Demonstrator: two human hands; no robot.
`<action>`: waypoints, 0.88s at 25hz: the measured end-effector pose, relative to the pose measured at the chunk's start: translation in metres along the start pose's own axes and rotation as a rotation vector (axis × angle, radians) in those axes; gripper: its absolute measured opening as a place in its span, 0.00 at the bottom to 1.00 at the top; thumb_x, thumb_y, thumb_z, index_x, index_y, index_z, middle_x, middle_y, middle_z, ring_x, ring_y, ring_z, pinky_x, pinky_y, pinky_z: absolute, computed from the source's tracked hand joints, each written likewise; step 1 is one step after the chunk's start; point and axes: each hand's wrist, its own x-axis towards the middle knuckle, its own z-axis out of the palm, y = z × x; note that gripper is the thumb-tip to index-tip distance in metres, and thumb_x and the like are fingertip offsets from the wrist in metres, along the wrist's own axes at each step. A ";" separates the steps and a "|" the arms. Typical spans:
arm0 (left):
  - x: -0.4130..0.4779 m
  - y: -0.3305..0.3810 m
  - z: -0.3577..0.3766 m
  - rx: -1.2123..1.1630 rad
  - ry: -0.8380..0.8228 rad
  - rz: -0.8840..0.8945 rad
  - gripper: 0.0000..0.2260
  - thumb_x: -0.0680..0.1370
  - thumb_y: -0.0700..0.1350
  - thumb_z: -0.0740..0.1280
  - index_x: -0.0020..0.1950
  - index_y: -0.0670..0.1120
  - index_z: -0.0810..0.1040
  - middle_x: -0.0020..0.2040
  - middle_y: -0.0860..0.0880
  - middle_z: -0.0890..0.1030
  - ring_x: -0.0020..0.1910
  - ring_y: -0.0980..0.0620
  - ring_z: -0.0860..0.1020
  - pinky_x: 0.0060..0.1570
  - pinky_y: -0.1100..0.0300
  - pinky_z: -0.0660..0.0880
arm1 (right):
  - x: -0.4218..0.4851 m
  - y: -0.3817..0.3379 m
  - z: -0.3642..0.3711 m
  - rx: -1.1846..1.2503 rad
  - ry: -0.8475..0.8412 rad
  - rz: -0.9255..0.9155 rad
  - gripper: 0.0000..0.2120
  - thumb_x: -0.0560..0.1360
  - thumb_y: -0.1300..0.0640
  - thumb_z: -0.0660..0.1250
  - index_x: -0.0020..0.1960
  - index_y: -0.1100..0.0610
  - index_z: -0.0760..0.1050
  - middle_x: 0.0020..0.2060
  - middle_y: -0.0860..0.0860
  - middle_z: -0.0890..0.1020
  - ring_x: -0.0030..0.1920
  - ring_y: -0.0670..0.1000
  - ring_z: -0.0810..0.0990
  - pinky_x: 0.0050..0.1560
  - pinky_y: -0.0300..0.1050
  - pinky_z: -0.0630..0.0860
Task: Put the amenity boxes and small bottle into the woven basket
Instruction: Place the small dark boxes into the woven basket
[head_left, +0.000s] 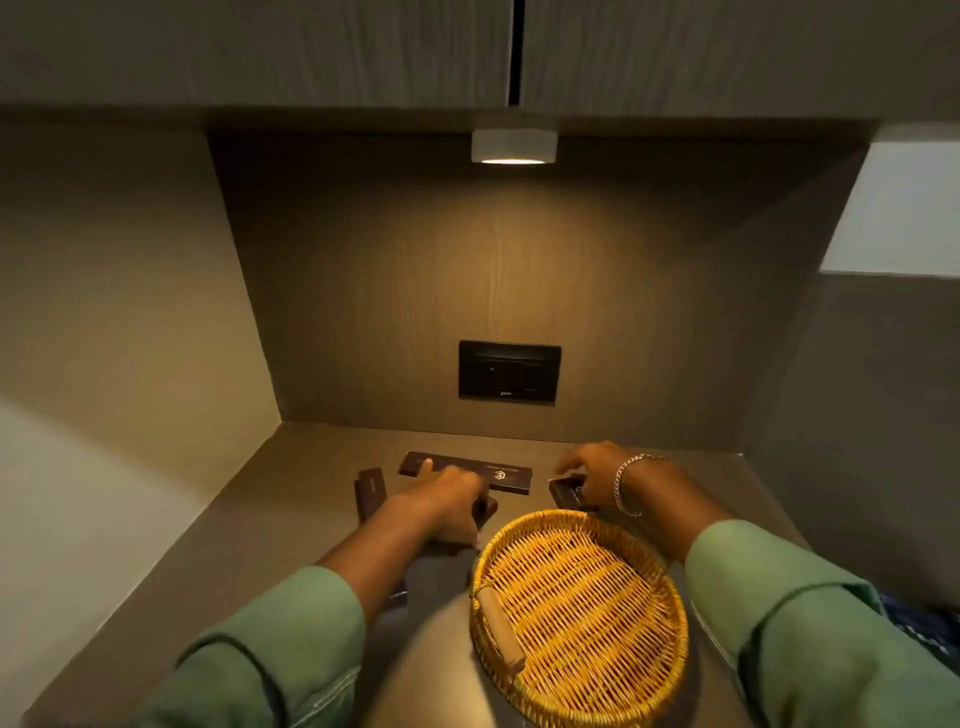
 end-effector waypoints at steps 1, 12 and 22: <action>0.003 -0.001 0.000 0.013 -0.019 0.005 0.23 0.71 0.49 0.74 0.64 0.50 0.73 0.64 0.44 0.76 0.65 0.43 0.71 0.72 0.40 0.57 | 0.005 0.001 -0.001 -0.048 -0.062 -0.003 0.24 0.70 0.63 0.71 0.64 0.50 0.74 0.63 0.53 0.77 0.59 0.56 0.76 0.50 0.48 0.77; 0.006 -0.007 -0.009 -0.098 0.049 0.107 0.23 0.71 0.41 0.74 0.64 0.51 0.72 0.61 0.48 0.76 0.58 0.49 0.75 0.57 0.52 0.77 | -0.020 0.002 -0.022 -0.068 0.180 -0.200 0.23 0.62 0.48 0.77 0.53 0.53 0.76 0.48 0.51 0.78 0.46 0.51 0.77 0.46 0.47 0.80; -0.033 0.081 -0.012 -0.048 -0.072 0.418 0.28 0.69 0.44 0.76 0.68 0.52 0.72 0.61 0.53 0.73 0.61 0.53 0.70 0.54 0.60 0.72 | -0.163 0.017 0.033 -0.179 0.061 -0.107 0.25 0.56 0.33 0.74 0.45 0.49 0.79 0.37 0.45 0.78 0.38 0.48 0.76 0.34 0.43 0.72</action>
